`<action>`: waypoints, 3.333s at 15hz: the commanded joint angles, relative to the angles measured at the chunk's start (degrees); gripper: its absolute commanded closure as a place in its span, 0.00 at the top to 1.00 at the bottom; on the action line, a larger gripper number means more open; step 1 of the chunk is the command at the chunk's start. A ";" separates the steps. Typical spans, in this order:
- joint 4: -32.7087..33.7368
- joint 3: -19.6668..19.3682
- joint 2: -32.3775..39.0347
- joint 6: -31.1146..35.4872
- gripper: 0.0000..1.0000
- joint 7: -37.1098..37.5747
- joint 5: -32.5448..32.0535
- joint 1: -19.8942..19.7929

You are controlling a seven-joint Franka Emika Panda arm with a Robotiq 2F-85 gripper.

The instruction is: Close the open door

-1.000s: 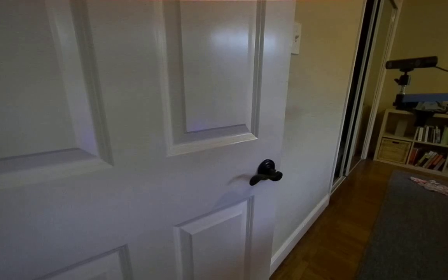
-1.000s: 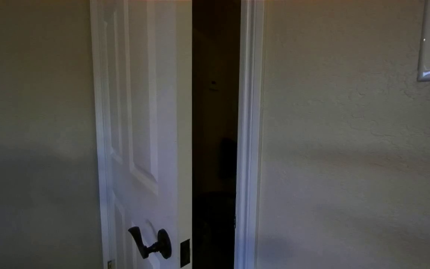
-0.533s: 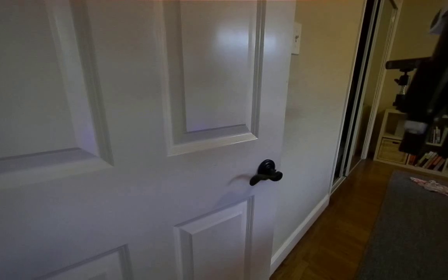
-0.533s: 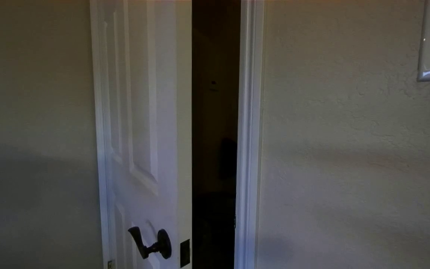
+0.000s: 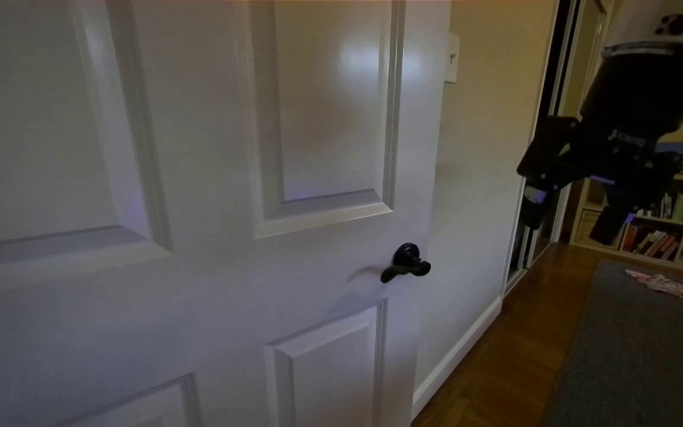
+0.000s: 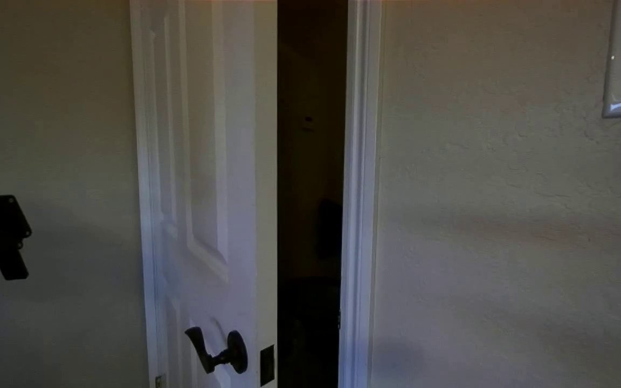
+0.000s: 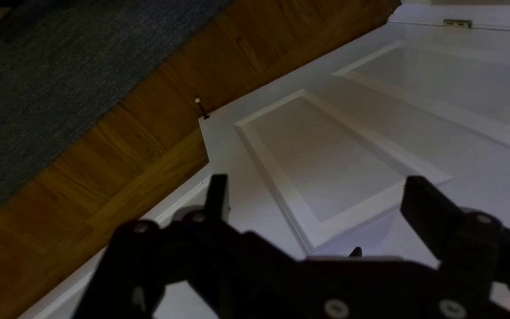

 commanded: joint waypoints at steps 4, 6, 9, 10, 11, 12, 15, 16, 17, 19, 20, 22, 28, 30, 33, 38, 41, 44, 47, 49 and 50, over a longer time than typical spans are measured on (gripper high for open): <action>0.48 -0.26 3.72 3.11 1.00 3.95 -2.67 -0.02; 1.70 -0.01 8.54 7.44 1.00 8.52 -4.30 -1.60; 3.45 -0.23 14.75 13.75 1.00 18.91 -9.61 -3.71; 4.40 -0.58 16.84 15.34 1.00 22.82 -11.93 -4.20; 5.48 -1.48 18.76 16.52 0.98 25.32 -13.12 -3.85; 6.83 -2.44 20.77 17.36 0.93 27.86 -14.49 -3.35; 10.77 -5.79 25.49 18.70 0.84 33.91 -18.54 -0.95; 12.17 -6.91 26.85 18.72 0.81 34.94 -19.24 -0.02; 13.53 -8.08 28.14 18.75 0.72 35.88 -19.75 0.91; 16.11 -10.19 30.66 18.97 0.60 36.89 -19.96 2.74; 17.26 -11.21 31.75 19.13 0.54 37.10 -19.98 3.62; 19.44 -13.08 33.61 19.11 0.50 37.28 -19.46 5.26; 24.57 -18.09 37.22 20.07 0.08 38.43 -20.00 9.19; 25.73 -19.68 38.14 21.62 0.05 39.27 -20.40 10.31; 26.56 -22.44 39.21 26.17 0.06 42.25 -22.54 12.22; 27.22 -29.51 41.37 33.82 0.07 48.23 -26.20 17.76; 28.02 -33.50 42.83 35.93 0.07 49.51 -26.60 21.20; 29.95 -36.50 44.85 37.33 0.07 48.83 -25.84 23.62; 32.84 -38.03 46.89 37.13 0.06 48.06 -25.19 24.73; 35.20 -38.12 48.46 36.74 0.07 47.72 -24.86 24.68; 36.44 -38.05 49.32 36.60 0.07 47.56 -24.80 24.55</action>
